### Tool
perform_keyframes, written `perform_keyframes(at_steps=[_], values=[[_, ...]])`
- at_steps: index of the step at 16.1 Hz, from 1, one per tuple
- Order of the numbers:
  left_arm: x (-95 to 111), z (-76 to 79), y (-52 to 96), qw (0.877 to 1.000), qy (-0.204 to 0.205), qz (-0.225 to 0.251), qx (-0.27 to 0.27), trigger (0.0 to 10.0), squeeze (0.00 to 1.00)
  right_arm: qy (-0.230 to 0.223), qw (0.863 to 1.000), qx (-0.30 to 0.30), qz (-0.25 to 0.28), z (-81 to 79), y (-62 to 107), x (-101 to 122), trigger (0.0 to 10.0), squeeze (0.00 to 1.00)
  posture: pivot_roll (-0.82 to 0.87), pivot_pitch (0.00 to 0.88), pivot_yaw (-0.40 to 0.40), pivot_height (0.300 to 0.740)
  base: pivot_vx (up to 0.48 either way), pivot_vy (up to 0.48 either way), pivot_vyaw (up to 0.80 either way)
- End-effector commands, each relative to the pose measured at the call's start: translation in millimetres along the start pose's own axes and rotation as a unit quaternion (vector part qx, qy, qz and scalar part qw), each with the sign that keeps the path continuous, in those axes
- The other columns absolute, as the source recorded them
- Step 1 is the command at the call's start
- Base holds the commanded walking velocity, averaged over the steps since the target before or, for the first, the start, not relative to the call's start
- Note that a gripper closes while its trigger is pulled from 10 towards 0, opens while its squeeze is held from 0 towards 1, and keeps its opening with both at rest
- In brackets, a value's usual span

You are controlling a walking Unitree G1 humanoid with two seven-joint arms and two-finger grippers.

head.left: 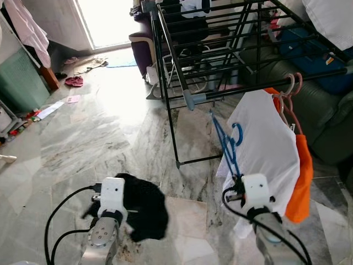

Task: Hang hanger

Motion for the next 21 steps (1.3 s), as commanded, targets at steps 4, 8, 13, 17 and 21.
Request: perform_keyframes(at_steps=[4, 8, 13, 17, 21], values=[[9, -6.0, -5.1, 1.0, -0.006, 0.015, 0.021, 10.0, 0.0, -0.011, 1.0, 0.014, 0.014, -6.9, -13.4, 13, 10.0, 0.0, -0.09, 0.0, 0.05, 0.74, 0.0, 0.0, 0.8], [8, -9.0, -8.5, 0.998, 0.002, 0.019, 0.052, 10.0, 0.0, -0.001, 0.999, 0.049, 0.017, -16.3, -21.5, 18, 10.0, 0.0, -0.07, 0.0, -0.025, 0.74, 0.0, 0.0, 0.0], [11, -2.1, -11.1, 0.998, -0.004, 0.025, 0.055, 10.0, 0.0, -0.003, 0.997, 0.068, 0.028, -27.6, -33.6, 30, 10.0, 0.0, -0.05, 0.0, -0.033, 0.74, 0.0, 0.0, 0.0], [17, 3.0, -17.7, 0.999, -0.008, 0.028, 0.028, 10.0, 0.0, -0.012, 0.998, 0.063, 0.03, -30.6, -31.9, 30, 10.0, 0.0, -0.07, 0.001, 0.001, 0.74, 0.0, 0.0, 0.0], [19, 7.5, -22.3, 1.0, -0.012, 0.027, 0.01, 10.0, 0.0, -0.013, 0.998, 0.054, 0.024, -26.6, -28.5, 25, 10.0, 0.0, -0.1, 0.007, 0.035, 0.74, 0.0, -0.31, 0.0]])
Point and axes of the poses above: a point about 5 cm out from each wrist's last joint towards the gripper, its own y axis pointing back from the gripper into the wrist, its own x axis along the axis of the wrist's last joint, z = x × y, the point moved 6 cm from there along -y, pointing out of the wrist towards the gripper, and after that the axes turned 5 degrees about y, right-handed, at the moved point
